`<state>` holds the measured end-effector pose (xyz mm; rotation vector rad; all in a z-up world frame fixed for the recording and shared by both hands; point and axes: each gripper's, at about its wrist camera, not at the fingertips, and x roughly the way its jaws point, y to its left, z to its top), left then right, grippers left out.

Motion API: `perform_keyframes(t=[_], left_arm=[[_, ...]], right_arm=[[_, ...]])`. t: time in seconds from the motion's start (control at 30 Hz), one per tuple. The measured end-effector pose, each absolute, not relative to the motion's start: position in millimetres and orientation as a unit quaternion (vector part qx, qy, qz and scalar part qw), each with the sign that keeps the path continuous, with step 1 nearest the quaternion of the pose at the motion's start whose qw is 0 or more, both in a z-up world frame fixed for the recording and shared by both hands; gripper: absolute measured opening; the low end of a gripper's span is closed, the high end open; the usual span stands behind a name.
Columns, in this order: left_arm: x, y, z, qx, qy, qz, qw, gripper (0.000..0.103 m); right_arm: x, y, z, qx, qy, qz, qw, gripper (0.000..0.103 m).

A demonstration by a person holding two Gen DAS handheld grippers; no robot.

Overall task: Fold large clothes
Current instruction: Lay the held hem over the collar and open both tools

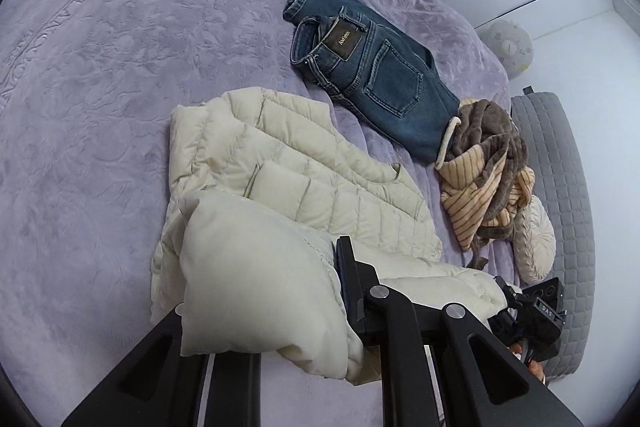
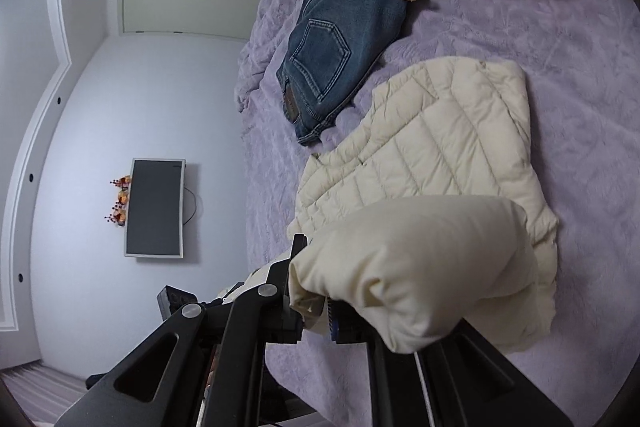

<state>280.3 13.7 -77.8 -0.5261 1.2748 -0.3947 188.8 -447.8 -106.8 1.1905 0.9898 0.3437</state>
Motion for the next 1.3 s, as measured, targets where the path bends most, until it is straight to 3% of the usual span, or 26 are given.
perform_keyframes(t=[0.33, 0.53, 0.63, 0.67, 0.7, 0.73, 0.77, 0.8, 0.9, 0.93, 1.0, 1.03, 1.07, 1.1, 1.3], left_arm=[[354, -23, -146, -0.137, 0.62, -0.158, 0.756, 0.017], [360, -32, -145, -0.096, 0.614, -0.17, 0.765, 0.021], [355, -29, -129, -0.089, 0.593, -0.175, 0.781, 0.051], [352, -28, -122, -0.083, 0.581, -0.17, 0.792, 0.08], [348, -25, -114, -0.073, 0.564, -0.16, 0.807, 0.098], [344, -22, -104, -0.062, 0.545, -0.151, 0.822, 0.099], [342, -20, -97, -0.051, 0.535, -0.147, 0.83, 0.099], [342, -17, -92, -0.043, 0.531, -0.139, 0.835, 0.099], [340, -4, -79, -0.037, 0.513, -0.108, 0.851, 0.098], [340, -1, -77, -0.039, 0.511, -0.106, 0.852, 0.096], [340, 1, -80, -0.049, 0.52, -0.125, 0.844, 0.064], [342, -1, -85, -0.051, 0.529, -0.135, 0.837, 0.058], [343, -6, -91, -0.047, 0.534, -0.144, 0.832, 0.045], [345, -13, -97, -0.038, 0.539, -0.149, 0.828, 0.036], [379, -51, -142, 0.006, 0.543, -0.123, 0.83, 0.036]], right_arm=[[273, -452, -157, 0.506, 0.477, 0.097, 0.712, 0.01], [287, -454, -176, 0.499, 0.489, 0.077, 0.711, 0.011], [291, -455, -175, 0.492, 0.493, 0.074, 0.713, 0.012], [292, -455, -175, 0.491, 0.495, 0.07, 0.714, 0.016], [292, -455, -173, 0.489, 0.496, 0.069, 0.714, 0.022], [292, -455, -170, 0.488, 0.497, 0.069, 0.714, 0.047], [291, -456, -166, 0.486, 0.495, 0.07, 0.717, 0.078], [291, -457, -161, 0.482, 0.491, 0.07, 0.722, 0.084], [287, -457, -139, 0.447, 0.486, 0.072, 0.748, 0.083], [285, -457, -131, 0.422, 0.488, 0.063, 0.761, 0.081], [279, -455, -119, 0.37, 0.495, 0.05, 0.785, 0.063], [277, -453, -116, 0.344, 0.502, 0.044, 0.792, 0.042], [276, -451, -115, 0.316, 0.511, 0.039, 0.798, 0.026], [275, -449, -116, 0.29, 0.52, 0.035, 0.803, 0.022], [299, -443, -139, 0.208, 0.546, 0.034, 0.811, 0.02]])
